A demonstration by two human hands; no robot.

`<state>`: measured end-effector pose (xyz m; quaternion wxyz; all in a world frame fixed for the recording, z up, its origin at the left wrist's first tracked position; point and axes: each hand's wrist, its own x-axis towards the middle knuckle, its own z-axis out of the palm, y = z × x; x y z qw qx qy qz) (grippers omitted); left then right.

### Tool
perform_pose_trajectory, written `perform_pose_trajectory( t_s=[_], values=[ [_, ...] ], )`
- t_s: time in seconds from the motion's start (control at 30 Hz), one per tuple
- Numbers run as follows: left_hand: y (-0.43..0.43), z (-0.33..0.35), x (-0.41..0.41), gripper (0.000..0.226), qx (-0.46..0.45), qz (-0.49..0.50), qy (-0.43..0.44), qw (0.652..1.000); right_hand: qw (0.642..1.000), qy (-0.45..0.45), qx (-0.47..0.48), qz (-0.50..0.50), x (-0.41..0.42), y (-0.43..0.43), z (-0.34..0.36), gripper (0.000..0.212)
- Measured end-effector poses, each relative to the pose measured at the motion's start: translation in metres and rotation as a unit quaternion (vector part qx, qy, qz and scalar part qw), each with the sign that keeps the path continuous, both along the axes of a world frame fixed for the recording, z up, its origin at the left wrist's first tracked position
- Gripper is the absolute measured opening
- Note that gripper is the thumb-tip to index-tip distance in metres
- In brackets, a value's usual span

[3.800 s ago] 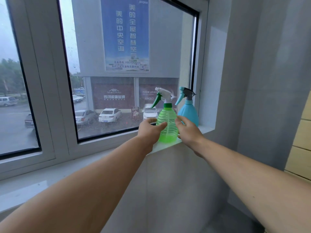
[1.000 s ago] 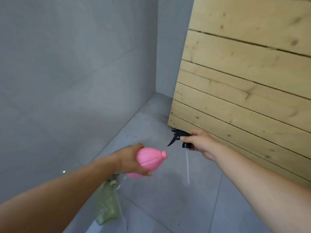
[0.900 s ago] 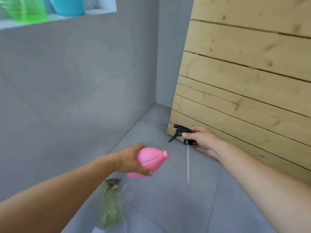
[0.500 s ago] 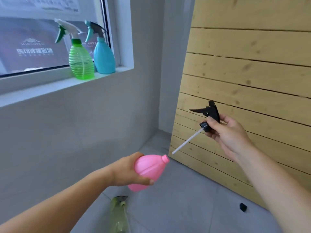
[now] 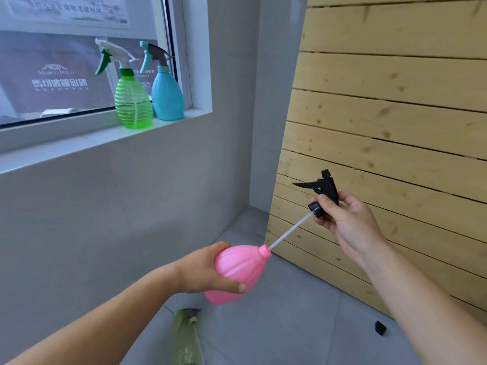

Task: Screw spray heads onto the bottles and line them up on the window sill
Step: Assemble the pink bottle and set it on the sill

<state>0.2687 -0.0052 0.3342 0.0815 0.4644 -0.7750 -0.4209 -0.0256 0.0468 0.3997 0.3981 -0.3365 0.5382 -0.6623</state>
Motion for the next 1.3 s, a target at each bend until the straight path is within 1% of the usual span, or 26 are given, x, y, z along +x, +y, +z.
perform_pose_trajectory(
  t_s=[0.1, 0.17, 0.2, 0.3, 0.37, 0.5, 0.6, 0.73, 0.8, 0.9, 0.97, 1.03, 1.07, 1.13, 1.2, 1.23, 1.3],
  values=[
    [-0.001, 0.001, -0.008, 0.08, 0.022, 0.007, 0.028, 0.999, 1.0, -0.017, 0.006, 0.008, 0.0, -0.005, -0.006, 0.02],
    [-0.001, 0.004, -0.015, 0.074, 0.047, 0.016, 0.064, 0.997, 0.999, -0.027, 0.018, 0.04, 0.009, -0.007, -0.012, 0.025],
    [0.0, 0.005, -0.019, 0.07, 0.06, 0.019, 0.083, 0.995, 0.997, -0.031, 0.025, 0.062, 0.015, -0.007, -0.015, 0.025],
    [0.004, 0.01, -0.03, 0.051, 0.087, 0.013, 0.12, 0.989, 0.992, -0.03, 0.032, 0.122, 0.028, -0.007, -0.024, 0.018],
    [0.006, 0.012, -0.035, 0.041, 0.098, 0.011, 0.131, 0.987, 0.989, -0.02, 0.032, 0.143, 0.033, -0.007, -0.027, 0.022],
    [0.007, 0.012, -0.036, 0.045, 0.115, 0.019, 0.145, 0.982, 0.98, 0.023, 0.034, 0.192, 0.033, -0.008, -0.032, 0.029],
    [0.008, 0.014, -0.033, 0.037, 0.143, 0.021, 0.164, 0.976, 0.968, 0.068, 0.029, 0.24, 0.03, -0.008, -0.032, 0.035],
    [0.01, 0.018, -0.028, 0.055, 0.177, 0.016, 0.167, 0.97, 0.958, 0.087, 0.008, 0.275, 0.03, -0.008, -0.033, 0.041],
    [0.009, 0.017, -0.025, 0.065, 0.196, 0.019, 0.164, 0.967, 0.957, 0.088, -0.001, 0.276, 0.032, -0.009, -0.034, 0.042],
    [0.013, 0.017, -0.027, 0.07, 0.202, 0.031, 0.173, 0.964, 0.959, 0.074, -0.004, 0.273, 0.033, -0.012, -0.036, 0.041],
    [0.014, 0.018, -0.034, 0.074, 0.148, 0.067, 0.175, 0.971, 0.968, 0.08, -0.005, 0.238, 0.034, -0.014, -0.036, 0.032],
    [0.015, 0.017, -0.043, 0.08, 0.079, 0.099, 0.153, 0.98, 0.978, 0.105, -0.002, 0.182, 0.035, -0.016, -0.037, 0.022],
    [0.016, 0.017, -0.046, 0.084, 0.067, 0.101, 0.147, 0.982, 0.98, 0.116, 0.001, 0.164, 0.036, -0.017, -0.038, 0.02],
    [0.017, 0.014, -0.048, 0.087, 0.092, 0.097, 0.152, 0.979, 0.982, 0.116, 0.015, 0.147, 0.037, -0.018, -0.042, 0.02],
    [0.016, 0.014, -0.049, 0.078, 0.124, 0.086, 0.153, 0.977, 0.986, 0.087, 0.027, 0.137, 0.037, -0.02, -0.043, 0.021],
    [0.016, 0.014, -0.049, 0.075, 0.121, 0.078, 0.142, 0.979, 0.989, 0.061, 0.029, 0.132, 0.037, -0.022, -0.042, 0.021],
    [0.014, 0.013, -0.051, 0.077, 0.095, 0.064, 0.121, 0.986, 0.991, -0.001, 0.033, 0.128, 0.035, -0.024, -0.042, 0.022]
  ],
)
